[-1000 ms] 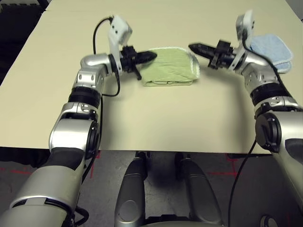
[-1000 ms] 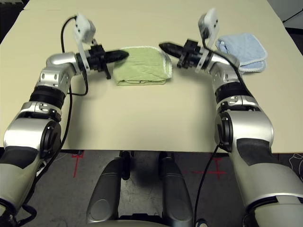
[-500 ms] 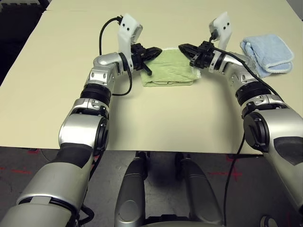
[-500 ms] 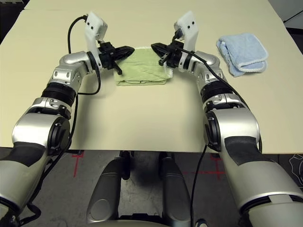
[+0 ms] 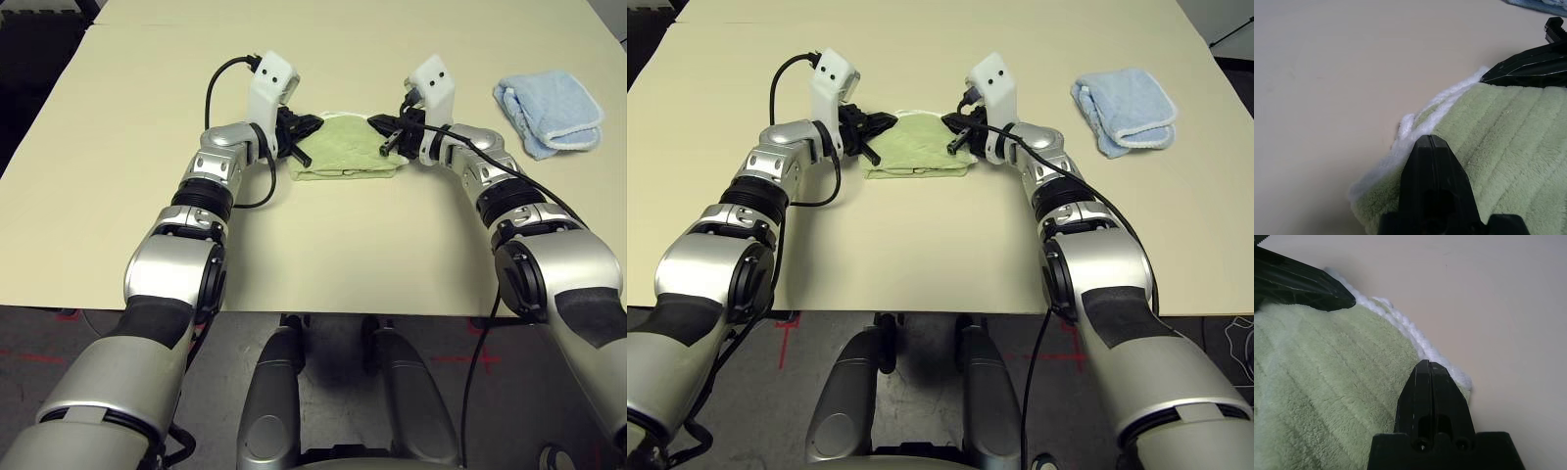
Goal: Fold the towel and set it aside.
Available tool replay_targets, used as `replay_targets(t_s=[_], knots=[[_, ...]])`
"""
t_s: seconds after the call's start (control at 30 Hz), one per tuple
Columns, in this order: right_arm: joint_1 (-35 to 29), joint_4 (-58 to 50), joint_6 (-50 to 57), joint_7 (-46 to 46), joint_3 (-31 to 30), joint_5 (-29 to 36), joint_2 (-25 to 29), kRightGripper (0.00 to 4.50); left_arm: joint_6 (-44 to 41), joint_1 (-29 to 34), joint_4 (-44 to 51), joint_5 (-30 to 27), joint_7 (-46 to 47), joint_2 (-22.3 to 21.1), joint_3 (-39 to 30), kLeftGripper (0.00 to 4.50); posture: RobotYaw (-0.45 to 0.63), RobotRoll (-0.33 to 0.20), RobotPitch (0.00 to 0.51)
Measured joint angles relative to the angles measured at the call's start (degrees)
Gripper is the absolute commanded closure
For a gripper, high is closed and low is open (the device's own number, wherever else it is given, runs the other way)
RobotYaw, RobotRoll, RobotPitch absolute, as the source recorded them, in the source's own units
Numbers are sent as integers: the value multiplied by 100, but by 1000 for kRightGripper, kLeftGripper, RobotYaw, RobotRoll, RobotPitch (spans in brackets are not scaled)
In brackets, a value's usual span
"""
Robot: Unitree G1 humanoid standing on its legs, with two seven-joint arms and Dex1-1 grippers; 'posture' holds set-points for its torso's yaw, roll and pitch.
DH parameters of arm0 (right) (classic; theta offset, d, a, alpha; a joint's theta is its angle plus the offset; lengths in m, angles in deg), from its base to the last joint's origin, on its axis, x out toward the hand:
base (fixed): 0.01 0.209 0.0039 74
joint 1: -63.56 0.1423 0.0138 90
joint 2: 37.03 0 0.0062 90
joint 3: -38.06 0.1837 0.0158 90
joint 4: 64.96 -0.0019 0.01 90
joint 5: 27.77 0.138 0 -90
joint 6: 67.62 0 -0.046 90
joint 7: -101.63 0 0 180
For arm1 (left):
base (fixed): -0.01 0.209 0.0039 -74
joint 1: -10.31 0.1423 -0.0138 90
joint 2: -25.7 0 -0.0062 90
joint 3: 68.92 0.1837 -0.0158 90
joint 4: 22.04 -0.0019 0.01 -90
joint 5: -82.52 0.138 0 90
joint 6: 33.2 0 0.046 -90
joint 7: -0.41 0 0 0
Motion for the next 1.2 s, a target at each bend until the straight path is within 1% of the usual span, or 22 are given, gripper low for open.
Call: replay_targets(t_s=[0.13,0.27,0.37,0.43,0.53,0.63,0.73,0.83,0.97,1.07,1.1,1.2], knots=[[1,2,-58,-79,124,90,28,4500,53,-1,2,-39,-48,-7,-62,4483,77,0,286],[3,-45,-67,-1091,775,828,266,4500,75,0,181,-301,-631,-168,-287,4483,70,0,285],[1,-333,29,-1872,1098,1318,489,4500,59,64,767,-485,-1200,-371,-345,4483,70,0,285],[-59,-590,75,-2192,1187,1480,626,4500,16,184,1136,-611,-1477,-433,-380,4483,70,0,285],[-476,-1118,116,-2842,1164,1638,855,4500,-141,623,1827,-858,-1980,-562,-384,4483,66,0,285],[-841,-1460,246,-3270,1125,1739,1025,4500,-428,1022,2421,-1028,-2260,-697,-372,4483,62,0,283],[-995,-1799,256,-3687,961,1760,1250,4500,-758,1296,3034,-1170,-2456,-779,-309,4483,53,0,279],[-1177,-2014,24,-4183,737,1723,1546,4500,-1136,1609,3703,-1341,-2706,-918,-207,4483,52,0,278],[-1294,-2016,-131,-4508,581,1660,1688,4500,-1331,1702,3981,-1413,-2793,-1042,-143,4483,53,0,275],[-1294,-2014,-229,-4602,463,1578,1704,3778,-1330,1704,4087,-1398,-2761,-1062,-45,3890,53,0,272],[-1294,-2007,-231,-4611,436,1562,1706,3462,-1329,1717,4088,-1380,-2717,-1062,-24,3570,53,0,272],[-1298,-1975,-280,-4620,374,1536,1708,2368,-1289,1805,4090,-1296,-2609,-1086,55,2420,55,0,269]])
